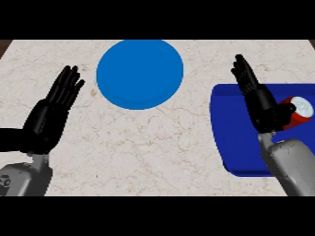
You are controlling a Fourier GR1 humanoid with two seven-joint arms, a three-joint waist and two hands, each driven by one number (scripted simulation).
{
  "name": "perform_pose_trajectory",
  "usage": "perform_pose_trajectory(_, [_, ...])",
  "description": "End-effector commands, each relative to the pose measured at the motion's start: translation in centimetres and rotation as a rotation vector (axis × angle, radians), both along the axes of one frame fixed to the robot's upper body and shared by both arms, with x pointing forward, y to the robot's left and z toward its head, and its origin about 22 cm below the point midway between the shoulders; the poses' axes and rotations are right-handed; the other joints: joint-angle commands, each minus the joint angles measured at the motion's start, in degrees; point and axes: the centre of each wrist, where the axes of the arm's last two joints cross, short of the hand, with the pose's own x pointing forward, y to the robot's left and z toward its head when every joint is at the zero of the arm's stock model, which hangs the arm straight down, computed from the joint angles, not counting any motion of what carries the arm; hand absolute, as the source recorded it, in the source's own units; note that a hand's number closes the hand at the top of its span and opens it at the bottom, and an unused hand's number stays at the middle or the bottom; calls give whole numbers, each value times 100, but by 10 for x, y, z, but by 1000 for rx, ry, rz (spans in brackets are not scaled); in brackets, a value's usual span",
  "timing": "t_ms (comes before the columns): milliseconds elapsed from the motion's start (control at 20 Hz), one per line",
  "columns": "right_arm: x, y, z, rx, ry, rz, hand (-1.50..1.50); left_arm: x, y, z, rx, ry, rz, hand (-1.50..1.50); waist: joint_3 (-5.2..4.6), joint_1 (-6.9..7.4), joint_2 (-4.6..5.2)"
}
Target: Pick the can from the tray and place it in the plate
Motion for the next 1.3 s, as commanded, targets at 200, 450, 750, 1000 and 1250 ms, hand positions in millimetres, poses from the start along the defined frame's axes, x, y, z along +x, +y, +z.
perform_pose_trajectory(200, [11, -54, 50, 586, -35, 72, -150, -22, 76, -22, 343, 114, 243, 0, 74, 17, -45])
perform_pose_trajectory(450, [-17, -165, 49, 425, -169, -355, -150, -62, 94, -62, 456, 206, 281, 0, 25, -112, -54])
perform_pose_trajectory(750, [-63, -183, 19, 568, -250, -431, -150, -72, 77, -76, 465, 171, 308, 0, 14, -41, -39])
perform_pose_trajectory(1000, [-87, -209, 51, 429, -137, -219, -150, -63, 82, -89, 476, 170, 295, 0, 8, -79, -29])
perform_pose_trajectory(1250, [-92, -249, 86, 107, 38, -129, -150, -70, 97, -74, 466, 174, 292, 0, 11, 6, -17])
